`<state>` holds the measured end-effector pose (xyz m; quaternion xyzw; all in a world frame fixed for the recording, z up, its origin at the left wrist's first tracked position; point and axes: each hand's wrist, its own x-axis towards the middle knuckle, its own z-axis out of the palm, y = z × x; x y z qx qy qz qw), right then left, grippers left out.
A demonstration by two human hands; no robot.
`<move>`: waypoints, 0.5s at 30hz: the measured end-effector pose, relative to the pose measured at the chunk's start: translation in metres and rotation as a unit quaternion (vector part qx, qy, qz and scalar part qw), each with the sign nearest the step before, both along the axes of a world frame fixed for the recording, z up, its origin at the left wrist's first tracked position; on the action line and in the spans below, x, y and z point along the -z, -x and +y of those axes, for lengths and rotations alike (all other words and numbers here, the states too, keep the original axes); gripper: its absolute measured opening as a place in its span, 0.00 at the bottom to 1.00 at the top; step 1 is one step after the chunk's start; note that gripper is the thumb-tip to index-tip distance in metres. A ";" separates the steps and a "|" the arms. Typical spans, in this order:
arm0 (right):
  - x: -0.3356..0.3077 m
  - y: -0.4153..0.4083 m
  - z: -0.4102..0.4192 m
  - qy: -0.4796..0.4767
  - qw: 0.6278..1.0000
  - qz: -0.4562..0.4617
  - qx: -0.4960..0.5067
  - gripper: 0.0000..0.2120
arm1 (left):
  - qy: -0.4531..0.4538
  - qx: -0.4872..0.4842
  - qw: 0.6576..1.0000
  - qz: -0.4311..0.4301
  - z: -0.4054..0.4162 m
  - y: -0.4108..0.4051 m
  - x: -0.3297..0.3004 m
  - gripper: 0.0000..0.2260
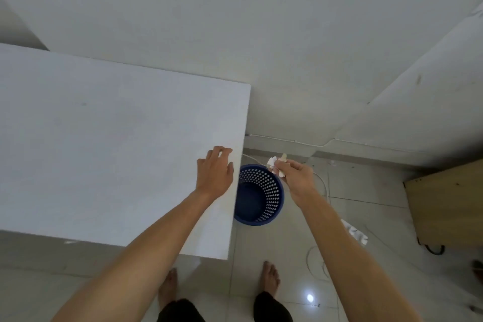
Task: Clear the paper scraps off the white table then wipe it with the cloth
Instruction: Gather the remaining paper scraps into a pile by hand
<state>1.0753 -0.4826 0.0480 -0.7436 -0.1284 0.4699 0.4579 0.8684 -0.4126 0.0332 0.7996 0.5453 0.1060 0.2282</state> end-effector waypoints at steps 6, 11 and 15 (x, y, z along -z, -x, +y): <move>0.071 -0.060 -0.002 0.067 0.997 -0.018 -0.027 0.05 | -0.038 -0.060 0.998 -0.004 -0.011 -0.052 0.031 0.17; 0.144 -0.068 0.010 0.132 0.989 -0.046 -0.051 0.07 | -0.066 -0.079 0.994 0.046 0.003 -0.054 0.072 0.20; 0.205 -0.062 0.025 0.180 0.978 -0.066 -0.086 0.04 | -0.082 -0.066 0.991 0.078 0.019 -0.043 0.100 0.24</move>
